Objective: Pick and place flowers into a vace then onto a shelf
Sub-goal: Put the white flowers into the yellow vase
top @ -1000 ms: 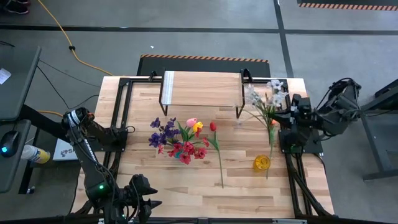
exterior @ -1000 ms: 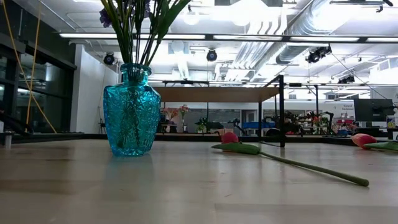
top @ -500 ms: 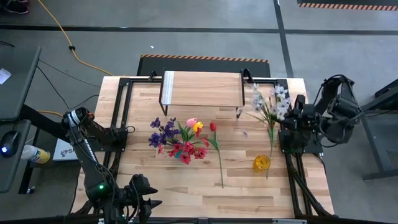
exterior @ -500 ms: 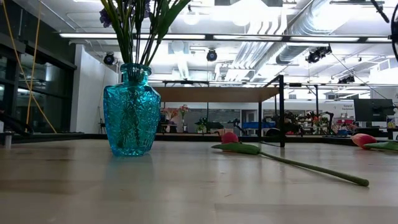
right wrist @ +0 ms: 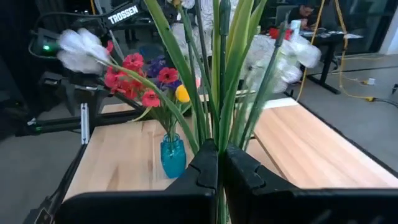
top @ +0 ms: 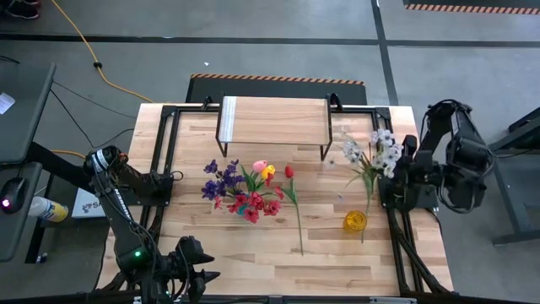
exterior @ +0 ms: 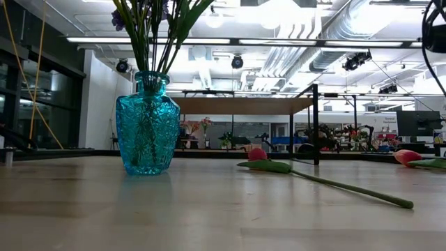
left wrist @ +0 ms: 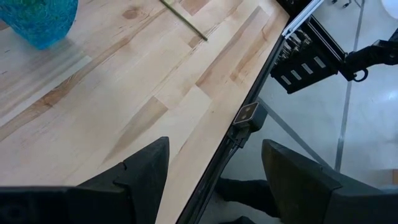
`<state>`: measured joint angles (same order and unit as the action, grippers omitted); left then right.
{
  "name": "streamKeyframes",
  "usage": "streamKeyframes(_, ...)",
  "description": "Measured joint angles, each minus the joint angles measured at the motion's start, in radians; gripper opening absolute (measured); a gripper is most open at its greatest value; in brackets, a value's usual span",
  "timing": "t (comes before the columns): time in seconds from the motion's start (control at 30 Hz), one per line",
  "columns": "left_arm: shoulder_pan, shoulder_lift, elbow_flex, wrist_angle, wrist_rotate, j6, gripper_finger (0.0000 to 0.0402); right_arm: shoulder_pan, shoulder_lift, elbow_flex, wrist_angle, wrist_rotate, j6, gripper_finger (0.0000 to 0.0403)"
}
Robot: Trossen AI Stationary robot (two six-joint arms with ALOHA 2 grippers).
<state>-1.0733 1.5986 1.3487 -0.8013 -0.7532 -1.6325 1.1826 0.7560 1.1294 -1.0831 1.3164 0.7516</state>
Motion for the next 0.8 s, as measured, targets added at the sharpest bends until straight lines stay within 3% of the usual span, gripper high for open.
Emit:
streamKeyframes(0.2, 0.0, 0.0, 0.0, 0.01, 0.0, 0.0, 0.0287, 0.01, -0.017, -0.006, -0.02, -0.029, 0.05, 0.0001)
streamKeyframes(0.3, 0.0, 0.0, 0.0, 0.011, 0.0, 0.0, 0.0287, 0.01, -0.026, -0.093, 0.045, -0.001, 0.051, 0.0001)
streamKeyframes(0.53, 0.0, 0.0, 0.0, 0.012, 0.0, 0.0, 0.0287, 0.012, -0.096, -0.384, 0.508, 0.108, -0.12, 0.0)
streamKeyframes(0.8, 0.0, 0.0, 0.0, 0.035, 0.0, 0.0, 0.0287, 0.124, -0.148, -0.577, 0.841, 0.226, -0.257, 0.0)
